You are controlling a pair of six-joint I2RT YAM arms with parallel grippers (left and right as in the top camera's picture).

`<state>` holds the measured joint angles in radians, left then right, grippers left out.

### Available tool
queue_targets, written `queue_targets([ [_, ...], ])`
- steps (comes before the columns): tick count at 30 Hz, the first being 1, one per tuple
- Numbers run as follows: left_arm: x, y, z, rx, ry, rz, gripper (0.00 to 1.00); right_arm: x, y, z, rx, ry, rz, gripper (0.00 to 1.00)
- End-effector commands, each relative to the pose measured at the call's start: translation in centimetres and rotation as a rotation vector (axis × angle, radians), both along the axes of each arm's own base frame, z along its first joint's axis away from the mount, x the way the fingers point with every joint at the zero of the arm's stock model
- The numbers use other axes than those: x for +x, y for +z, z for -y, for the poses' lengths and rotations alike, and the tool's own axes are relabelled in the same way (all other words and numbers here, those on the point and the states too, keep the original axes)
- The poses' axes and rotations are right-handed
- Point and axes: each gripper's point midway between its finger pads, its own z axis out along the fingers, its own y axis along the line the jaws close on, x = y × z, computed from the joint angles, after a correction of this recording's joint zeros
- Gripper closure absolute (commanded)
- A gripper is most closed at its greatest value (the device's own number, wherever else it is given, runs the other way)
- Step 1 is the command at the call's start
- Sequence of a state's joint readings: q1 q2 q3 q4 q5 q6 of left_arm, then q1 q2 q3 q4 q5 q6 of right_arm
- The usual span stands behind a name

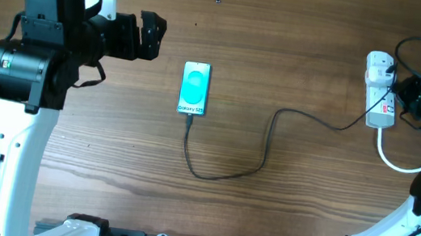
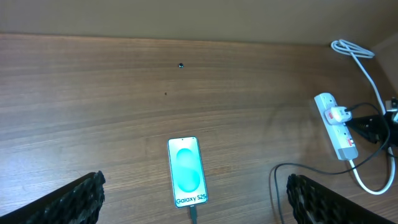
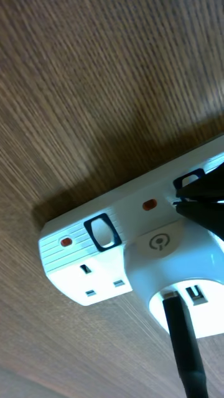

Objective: Plug charger to phone and switch on socket

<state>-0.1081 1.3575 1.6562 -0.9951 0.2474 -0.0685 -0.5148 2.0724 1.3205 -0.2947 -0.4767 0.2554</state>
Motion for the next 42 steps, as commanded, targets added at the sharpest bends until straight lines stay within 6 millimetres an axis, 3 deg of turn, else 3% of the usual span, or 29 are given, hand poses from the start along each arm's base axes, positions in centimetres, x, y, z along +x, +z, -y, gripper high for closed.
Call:
queue_targets([
  [1,0.0,0.1,-0.1,0.004,0.005,0.006,0.00,0.0,-0.9,-0.2,-0.017,0.019,-0.021,0.96],
  [6,0.0,0.1,-0.1,0.004,0.006,0.006,0.00,-0.1,-1.3,-1.3,-0.033,0.052,-0.043,0.96],
  [13,0.0,0.1,-0.1,0.004,0.005,0.006,0.00,-1.2,-4.3,-3.6,0.017,0.094,-0.138,0.96],
  [20,0.0,0.1,-0.1,0.004,0.005,0.006,0.00,-1.4,-4.6,-5.3,0.027,0.130,-0.164,0.96],
  [35,0.0,0.1,-0.1,0.004,0.006,0.006,0.00,-2.4,-4.7,-6.9,0.088,0.173,-0.196,0.96],
  [39,0.0,0.1,-0.1,0.004,0.005,0.006,0.00,-2.5,-4.6,-6.6,0.084,0.165,-0.198,0.96],
  [42,0.0,0.1,-0.1,0.004,0.006,0.006,0.00,-2.6,-2.4,-4.5,0.069,0.116,-0.160,0.96],
])
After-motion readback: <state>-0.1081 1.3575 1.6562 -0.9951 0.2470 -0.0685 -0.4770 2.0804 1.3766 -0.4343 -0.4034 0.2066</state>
